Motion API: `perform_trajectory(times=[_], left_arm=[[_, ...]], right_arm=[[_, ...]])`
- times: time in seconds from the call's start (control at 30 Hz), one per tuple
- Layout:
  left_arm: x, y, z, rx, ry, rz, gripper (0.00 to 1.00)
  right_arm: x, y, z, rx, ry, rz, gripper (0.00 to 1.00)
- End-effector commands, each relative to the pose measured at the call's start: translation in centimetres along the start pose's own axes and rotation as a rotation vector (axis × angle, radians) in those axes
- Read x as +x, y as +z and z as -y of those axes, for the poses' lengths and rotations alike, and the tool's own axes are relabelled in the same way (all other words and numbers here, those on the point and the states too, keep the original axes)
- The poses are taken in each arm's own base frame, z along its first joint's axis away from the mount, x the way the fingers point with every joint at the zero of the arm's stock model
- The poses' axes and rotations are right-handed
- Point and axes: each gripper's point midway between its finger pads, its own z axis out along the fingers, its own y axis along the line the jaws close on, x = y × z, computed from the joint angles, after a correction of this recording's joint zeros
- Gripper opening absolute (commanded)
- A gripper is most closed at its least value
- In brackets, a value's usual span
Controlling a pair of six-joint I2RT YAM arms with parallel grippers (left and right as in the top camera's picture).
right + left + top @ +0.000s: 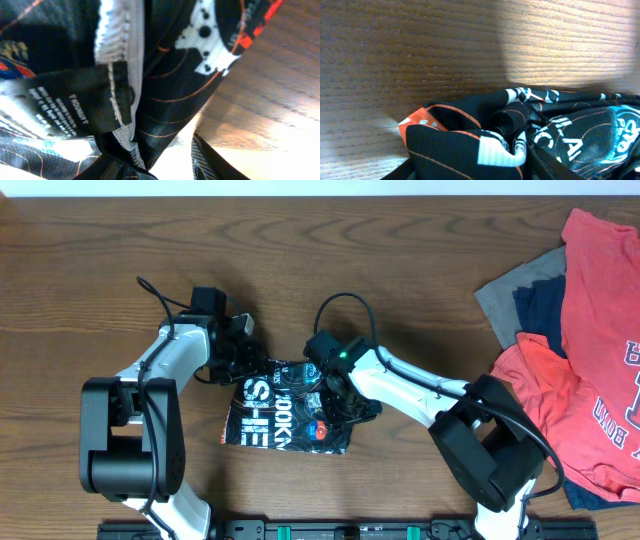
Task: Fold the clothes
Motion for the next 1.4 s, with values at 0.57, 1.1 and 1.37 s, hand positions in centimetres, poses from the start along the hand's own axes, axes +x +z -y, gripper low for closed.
perform_trajectory(times=[0.57,1.1,1.37], left_arm=[[-1.4,-4.0,0.3,-0.080,0.071,0.104,0.98],[-2.9,-4.0,0.7,-0.067,0.093,0.166,0.98],[-3.9,-2.9,1.1,-0.059,0.124,0.199,0.62]], right_arm=[[-6.0,0.1,6.9,0.135,0.095,0.178,0.47],[-8.0,-10.6,10.3,0.067,0.176,0.364,0.56],[-4.8,-10.9,7.2,-0.002,0.173,0.288,0.54]])
